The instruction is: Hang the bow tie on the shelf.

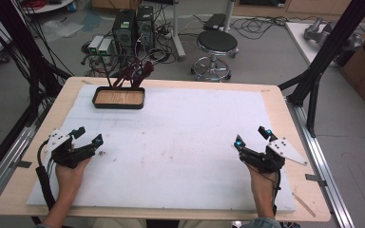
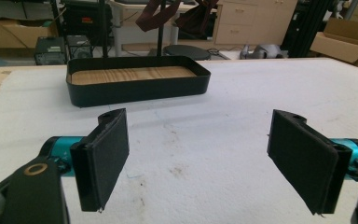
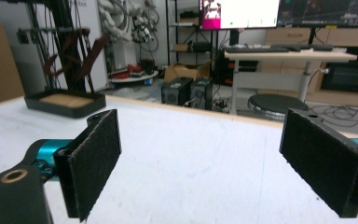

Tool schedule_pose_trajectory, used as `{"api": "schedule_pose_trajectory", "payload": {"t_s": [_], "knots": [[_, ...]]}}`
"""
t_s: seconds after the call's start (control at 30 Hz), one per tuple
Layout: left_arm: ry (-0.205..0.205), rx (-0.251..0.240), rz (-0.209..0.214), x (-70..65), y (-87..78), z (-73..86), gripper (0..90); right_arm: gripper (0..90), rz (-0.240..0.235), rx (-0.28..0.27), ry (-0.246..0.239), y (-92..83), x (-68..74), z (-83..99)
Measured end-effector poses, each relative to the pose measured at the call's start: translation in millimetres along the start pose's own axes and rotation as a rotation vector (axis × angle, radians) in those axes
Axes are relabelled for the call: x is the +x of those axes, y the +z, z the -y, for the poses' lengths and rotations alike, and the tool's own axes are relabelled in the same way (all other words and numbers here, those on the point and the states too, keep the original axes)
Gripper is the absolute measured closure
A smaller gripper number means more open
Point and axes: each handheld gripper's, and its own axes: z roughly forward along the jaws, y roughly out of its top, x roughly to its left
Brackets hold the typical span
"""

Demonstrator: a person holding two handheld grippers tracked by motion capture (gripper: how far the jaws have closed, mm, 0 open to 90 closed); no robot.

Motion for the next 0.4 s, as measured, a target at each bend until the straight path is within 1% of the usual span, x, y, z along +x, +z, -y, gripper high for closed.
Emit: {"api": "schedule_pose_trajectory", "payload": {"t_s": [0.13,0.17,0.2,0.3,0.4], "knots": [[0.000,0.000,0.000,-0.2,0.1,0.0,20.9,11.5,0.001,0.008,0.002,-2.0,-0.2,8.7],[0.000,0.000,0.000,-0.3,0.1,0.0,20.9,11.5,0.005,0.022,0.003,-2.0,-0.4,9.4],[0.001,0.000,-0.001,-0.2,0.1,0.0,20.9,11.6,0.002,0.024,-0.001,-1.6,-0.6,9.4],[0.002,0.001,-0.001,-0.3,0.0,0.0,20.9,11.6,0.000,0.013,-0.006,-2.4,1.2,8.7],[0.005,0.003,-0.001,-0.3,0.0,-0.1,20.8,11.5,-0.006,0.017,0.007,-3.2,1.6,8.8]]}}
